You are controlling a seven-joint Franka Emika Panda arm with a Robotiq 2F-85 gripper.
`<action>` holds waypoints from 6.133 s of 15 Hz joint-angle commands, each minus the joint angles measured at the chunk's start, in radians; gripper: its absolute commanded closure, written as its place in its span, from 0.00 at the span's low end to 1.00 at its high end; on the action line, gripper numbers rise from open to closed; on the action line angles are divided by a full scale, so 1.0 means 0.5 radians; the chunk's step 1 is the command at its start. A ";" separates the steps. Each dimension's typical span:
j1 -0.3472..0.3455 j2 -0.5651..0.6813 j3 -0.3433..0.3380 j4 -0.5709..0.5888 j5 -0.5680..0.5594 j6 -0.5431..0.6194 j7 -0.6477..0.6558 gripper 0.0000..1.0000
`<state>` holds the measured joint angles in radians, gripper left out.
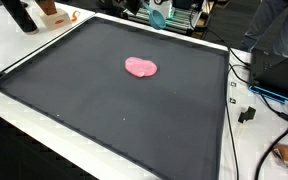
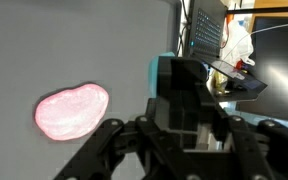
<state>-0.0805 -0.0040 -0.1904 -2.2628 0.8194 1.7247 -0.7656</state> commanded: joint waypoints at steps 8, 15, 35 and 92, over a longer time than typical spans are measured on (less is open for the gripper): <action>-0.082 0.326 0.079 0.018 0.423 0.391 -0.267 0.74; -0.100 0.464 0.105 0.060 0.559 0.454 -0.325 0.74; -0.048 0.397 0.194 0.024 0.543 0.706 -0.186 0.74; 0.887 0.410 1.017 0.471 -3.361 0.106 3.115 0.74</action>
<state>0.3171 0.1016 0.3118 -2.1073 -0.7831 1.8966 0.7397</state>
